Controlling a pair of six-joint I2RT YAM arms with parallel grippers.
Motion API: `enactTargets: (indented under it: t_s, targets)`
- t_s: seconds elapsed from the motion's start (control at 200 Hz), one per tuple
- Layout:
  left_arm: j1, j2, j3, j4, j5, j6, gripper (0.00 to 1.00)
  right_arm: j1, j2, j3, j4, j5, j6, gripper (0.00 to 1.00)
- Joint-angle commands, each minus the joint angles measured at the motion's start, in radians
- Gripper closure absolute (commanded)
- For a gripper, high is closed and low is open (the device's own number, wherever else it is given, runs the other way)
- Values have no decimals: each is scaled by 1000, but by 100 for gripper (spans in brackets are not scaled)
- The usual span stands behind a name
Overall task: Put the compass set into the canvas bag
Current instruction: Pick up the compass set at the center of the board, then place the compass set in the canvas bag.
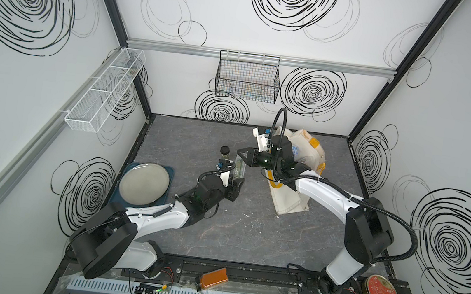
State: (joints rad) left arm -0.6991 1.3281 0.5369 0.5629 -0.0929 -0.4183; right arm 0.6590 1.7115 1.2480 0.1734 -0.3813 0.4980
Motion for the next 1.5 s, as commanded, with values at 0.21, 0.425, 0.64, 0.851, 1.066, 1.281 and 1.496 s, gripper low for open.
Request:
enactTargets:
  t_s: [0.21,0.425,0.64,0.851,1.066,1.281,1.496]
  targets:
    - [9,-2,8,71,16,-2,46,7,27,25,18,-13,13,84]
    - [13,-3,3,73,22,-2,13,5,16,29,24,-8,13,88]
    - [31,-28,-21,62,4,-2,1,-29,-11,79,-20,2,-33,88]
    - [45,-145,-120,56,-86,-2,1,-119,-103,133,-102,68,-122,89]
    - [80,-278,-180,-18,-157,-2,1,-306,-236,153,-175,128,-153,89]
    - [129,-362,-207,-64,-183,-2,1,-433,-325,84,-198,279,-200,89]
    - [144,-369,-201,-107,-227,-26,1,-435,-263,-25,-201,406,-236,89]
